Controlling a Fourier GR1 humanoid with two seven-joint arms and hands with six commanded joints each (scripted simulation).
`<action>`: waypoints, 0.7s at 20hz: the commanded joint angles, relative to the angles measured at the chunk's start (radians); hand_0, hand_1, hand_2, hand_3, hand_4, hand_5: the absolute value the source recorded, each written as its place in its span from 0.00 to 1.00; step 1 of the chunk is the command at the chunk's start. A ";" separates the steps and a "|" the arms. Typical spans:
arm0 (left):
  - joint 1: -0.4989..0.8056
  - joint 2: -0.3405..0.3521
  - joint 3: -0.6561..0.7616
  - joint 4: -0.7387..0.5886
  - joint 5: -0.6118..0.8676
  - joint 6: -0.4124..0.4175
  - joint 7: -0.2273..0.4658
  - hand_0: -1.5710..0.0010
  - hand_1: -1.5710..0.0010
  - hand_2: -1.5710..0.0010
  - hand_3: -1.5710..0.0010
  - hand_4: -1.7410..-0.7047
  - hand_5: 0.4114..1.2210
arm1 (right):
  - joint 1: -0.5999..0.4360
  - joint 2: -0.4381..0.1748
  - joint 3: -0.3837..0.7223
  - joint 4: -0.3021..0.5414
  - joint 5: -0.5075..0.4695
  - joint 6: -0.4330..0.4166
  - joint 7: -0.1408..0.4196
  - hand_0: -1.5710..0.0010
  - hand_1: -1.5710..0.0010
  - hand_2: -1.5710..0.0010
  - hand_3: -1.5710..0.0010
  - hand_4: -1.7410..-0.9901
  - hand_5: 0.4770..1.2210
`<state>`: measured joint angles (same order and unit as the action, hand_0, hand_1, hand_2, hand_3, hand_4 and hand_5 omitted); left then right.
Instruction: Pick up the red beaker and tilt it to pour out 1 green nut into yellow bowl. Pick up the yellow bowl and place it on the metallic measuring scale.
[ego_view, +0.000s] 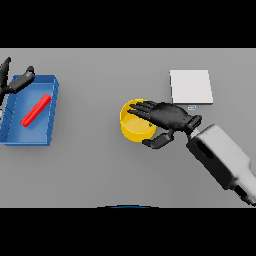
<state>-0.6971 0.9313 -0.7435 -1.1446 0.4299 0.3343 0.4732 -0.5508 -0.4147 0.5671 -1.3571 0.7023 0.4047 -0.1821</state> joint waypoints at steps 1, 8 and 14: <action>-0.002 -0.007 -0.004 0.005 -0.005 0.002 0.002 1.00 1.00 1.00 1.00 0.92 0.39 | -0.008 0.009 0.009 0.022 0.006 -0.005 -0.009 1.00 1.00 1.00 1.00 0.69 0.24; 0.000 -0.004 0.011 0.018 0.008 -0.007 -0.020 1.00 1.00 1.00 1.00 0.91 0.39 | -0.045 0.017 0.060 0.100 0.039 0.029 -0.036 1.00 1.00 1.00 1.00 0.63 0.27; 0.000 0.005 0.001 -0.001 -0.001 0.002 0.002 1.00 1.00 1.00 1.00 0.92 0.39 | -0.061 0.033 0.081 0.156 0.045 0.038 -0.064 1.00 1.00 1.00 1.00 0.61 0.31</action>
<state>-0.6961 0.9363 -0.7422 -1.1460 0.4293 0.3365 0.4751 -0.6119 -0.3820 0.6481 -1.2016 0.7475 0.4430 -0.2478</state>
